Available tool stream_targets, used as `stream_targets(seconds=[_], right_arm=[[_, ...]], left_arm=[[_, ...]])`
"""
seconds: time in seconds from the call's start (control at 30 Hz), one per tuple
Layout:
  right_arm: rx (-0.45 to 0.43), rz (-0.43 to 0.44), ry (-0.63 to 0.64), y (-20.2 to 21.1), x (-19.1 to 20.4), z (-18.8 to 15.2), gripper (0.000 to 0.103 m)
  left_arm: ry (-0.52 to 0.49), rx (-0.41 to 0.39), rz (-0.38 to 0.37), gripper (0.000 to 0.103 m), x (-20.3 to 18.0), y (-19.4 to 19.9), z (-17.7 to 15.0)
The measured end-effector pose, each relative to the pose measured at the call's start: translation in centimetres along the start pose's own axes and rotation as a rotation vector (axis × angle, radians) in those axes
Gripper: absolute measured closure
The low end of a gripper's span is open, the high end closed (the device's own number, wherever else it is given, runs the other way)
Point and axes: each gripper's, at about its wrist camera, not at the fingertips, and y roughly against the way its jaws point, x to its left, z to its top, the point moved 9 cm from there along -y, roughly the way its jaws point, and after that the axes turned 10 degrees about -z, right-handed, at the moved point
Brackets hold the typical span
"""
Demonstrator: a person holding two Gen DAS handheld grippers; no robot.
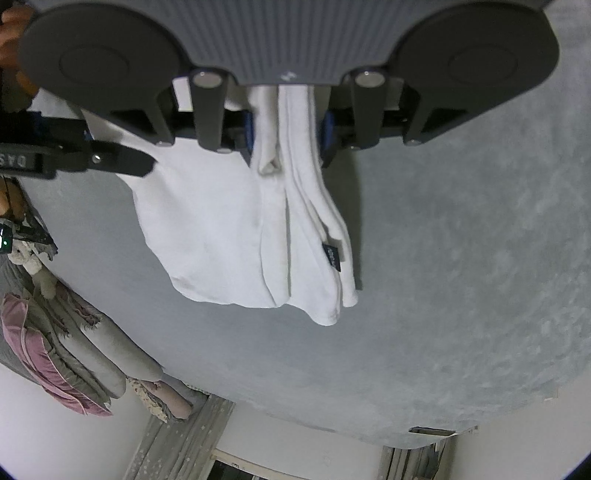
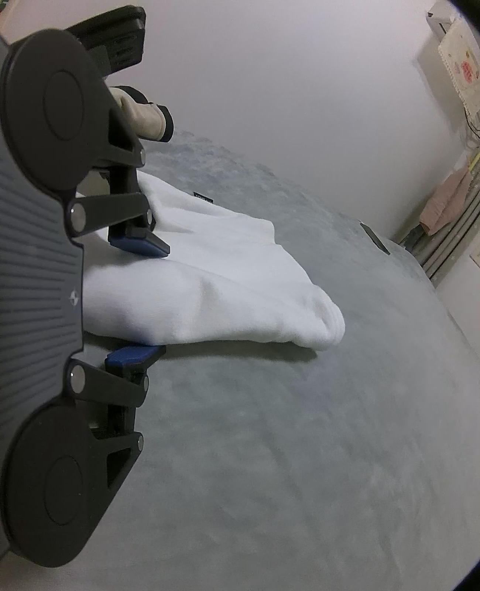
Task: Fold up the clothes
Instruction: 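Grasp the folded sweatshirt bundle with both grippers from its sides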
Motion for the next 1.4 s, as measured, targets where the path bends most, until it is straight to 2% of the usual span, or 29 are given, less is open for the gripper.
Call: stream_targets(seconds=[0.27, 0.33, 0.43, 0.67, 0.87, 1.0, 1.2, 1.4], right_arm=[[-0.007, 0.006, -0.005, 0.4, -0.2, -0.5, 0.053], [-0.020, -0.005, 0.013, 0.4, 0.1, -0.6, 0.056], [-0.061, -0.039, 0.054, 0.8, 0.8, -0.7, 0.062], [-0.164, -0.129, 0.195, 2.1, 2.6, -1.4, 0.065], [-0.122, -0.106, 0.156, 1.6, 1.5, -1.2, 0.063], [-0.134, -0.116, 0.162, 1.6, 1.6, -1.3, 0.063], [-0.268, -0.235, 0.401, 2.6, 5.2, -2.1, 0.065], [-0.279, -0.229, 0.395, 2.9, 5.2, -1.9, 0.065]], left_arm=[[0.013, -0.001, -0.004, 0.073, 0.3, -0.1, 0.0], [0.008, -0.003, 0.001, 0.073, 0.2, -0.1, 0.0], [0.004, 0.000, 0.006, 0.075, 0.1, 0.0, 0.1], [-0.028, -0.001, 0.024, 0.077, -0.5, 0.5, -0.1], [-0.037, -0.007, 0.036, 0.077, -0.7, 0.6, -0.1], [-0.059, -0.012, 0.060, 0.077, -1.0, 0.7, -0.2], [-0.080, -0.014, 0.083, 0.078, -1.4, 1.1, -0.1], [-0.126, -0.042, 0.130, 0.079, -2.5, 1.8, -0.2]])
